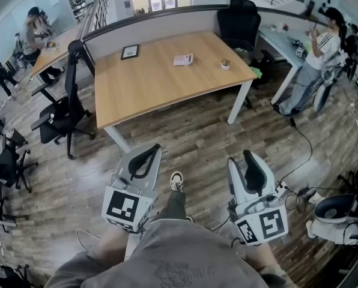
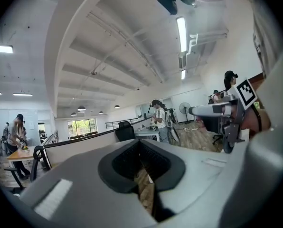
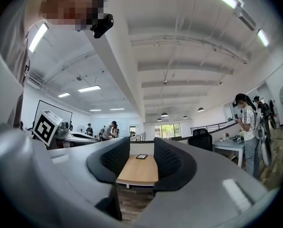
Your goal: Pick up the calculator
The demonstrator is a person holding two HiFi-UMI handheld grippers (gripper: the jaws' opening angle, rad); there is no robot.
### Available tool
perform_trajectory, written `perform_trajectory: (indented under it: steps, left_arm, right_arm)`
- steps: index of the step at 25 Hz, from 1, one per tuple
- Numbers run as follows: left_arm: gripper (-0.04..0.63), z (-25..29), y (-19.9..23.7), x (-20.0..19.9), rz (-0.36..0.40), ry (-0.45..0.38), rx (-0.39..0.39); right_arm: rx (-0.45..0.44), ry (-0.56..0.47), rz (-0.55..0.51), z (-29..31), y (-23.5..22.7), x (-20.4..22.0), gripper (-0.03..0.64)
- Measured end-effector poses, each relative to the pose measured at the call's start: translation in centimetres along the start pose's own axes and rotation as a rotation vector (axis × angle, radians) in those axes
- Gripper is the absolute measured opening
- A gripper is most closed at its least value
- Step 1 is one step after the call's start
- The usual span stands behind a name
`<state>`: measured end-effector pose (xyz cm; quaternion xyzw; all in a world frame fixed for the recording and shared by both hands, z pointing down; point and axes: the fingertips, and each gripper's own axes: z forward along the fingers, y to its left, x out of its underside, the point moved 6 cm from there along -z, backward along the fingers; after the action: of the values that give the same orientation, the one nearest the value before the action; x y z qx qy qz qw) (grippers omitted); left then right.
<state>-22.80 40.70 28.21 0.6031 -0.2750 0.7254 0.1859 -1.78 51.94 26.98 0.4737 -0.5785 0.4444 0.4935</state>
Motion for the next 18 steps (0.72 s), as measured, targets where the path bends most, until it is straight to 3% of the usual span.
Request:
perform_trajectory:
  steps: [10,18]
  left_arm:
    - [0.002,4.5,2.4,0.5,0.016,-0.013,0.033]
    - [0.002,10.7,7.3,1.4,0.004,-0.016,0.054]
  right_arm:
    - [0.025,0.059,-0.008,3.9,-2.5,1.3,0.141]
    - [0.03,0.139,0.016,11.3,-5.1,3.6,0.141]
